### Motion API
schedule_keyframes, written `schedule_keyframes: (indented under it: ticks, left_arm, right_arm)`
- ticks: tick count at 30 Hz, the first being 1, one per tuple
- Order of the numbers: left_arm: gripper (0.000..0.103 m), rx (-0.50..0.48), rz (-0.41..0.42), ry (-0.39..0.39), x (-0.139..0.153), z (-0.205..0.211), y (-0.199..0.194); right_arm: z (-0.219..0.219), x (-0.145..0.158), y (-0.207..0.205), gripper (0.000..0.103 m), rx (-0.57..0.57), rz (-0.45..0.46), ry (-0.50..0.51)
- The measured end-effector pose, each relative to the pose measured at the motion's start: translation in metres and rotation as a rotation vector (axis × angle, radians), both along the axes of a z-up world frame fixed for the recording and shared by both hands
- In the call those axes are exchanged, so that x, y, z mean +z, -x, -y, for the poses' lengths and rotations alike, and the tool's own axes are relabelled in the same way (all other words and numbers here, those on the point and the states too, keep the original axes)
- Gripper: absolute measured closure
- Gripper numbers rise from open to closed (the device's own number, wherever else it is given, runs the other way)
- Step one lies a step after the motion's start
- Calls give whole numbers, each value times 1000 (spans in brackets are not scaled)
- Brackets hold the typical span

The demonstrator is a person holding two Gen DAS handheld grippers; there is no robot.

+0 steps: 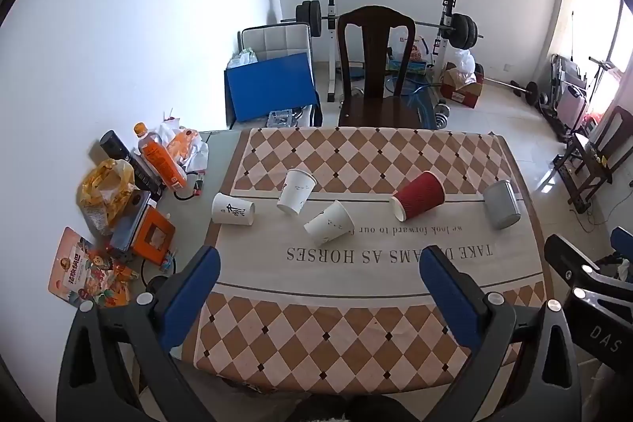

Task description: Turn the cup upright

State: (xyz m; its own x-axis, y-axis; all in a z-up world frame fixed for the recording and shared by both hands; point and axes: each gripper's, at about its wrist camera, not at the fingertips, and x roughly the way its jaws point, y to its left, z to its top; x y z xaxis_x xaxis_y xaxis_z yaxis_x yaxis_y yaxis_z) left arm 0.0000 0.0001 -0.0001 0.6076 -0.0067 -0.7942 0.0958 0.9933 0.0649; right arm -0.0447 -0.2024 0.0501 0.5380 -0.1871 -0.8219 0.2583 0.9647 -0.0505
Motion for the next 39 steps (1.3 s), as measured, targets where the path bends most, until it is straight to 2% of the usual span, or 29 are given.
schedule_keyframes:
  ticks: [16, 26, 28, 39]
  left_arm:
    - [0, -3, -10, 3, 6, 6, 2]
    - [0, -4, -14, 16, 0, -18, -1]
    - [0, 6, -11, 14, -4, -7, 7]
    - [0, 1, -9, 17, -5, -9, 7]
  right_arm:
    - [-1, -3, 2, 0, 6, -5, -6]
    - [5, -5, 9, 0, 1, 1, 0]
    - [4, -5, 10, 0, -2, 4, 1]
    - [-5, 0, 4, 0, 4, 15, 10]
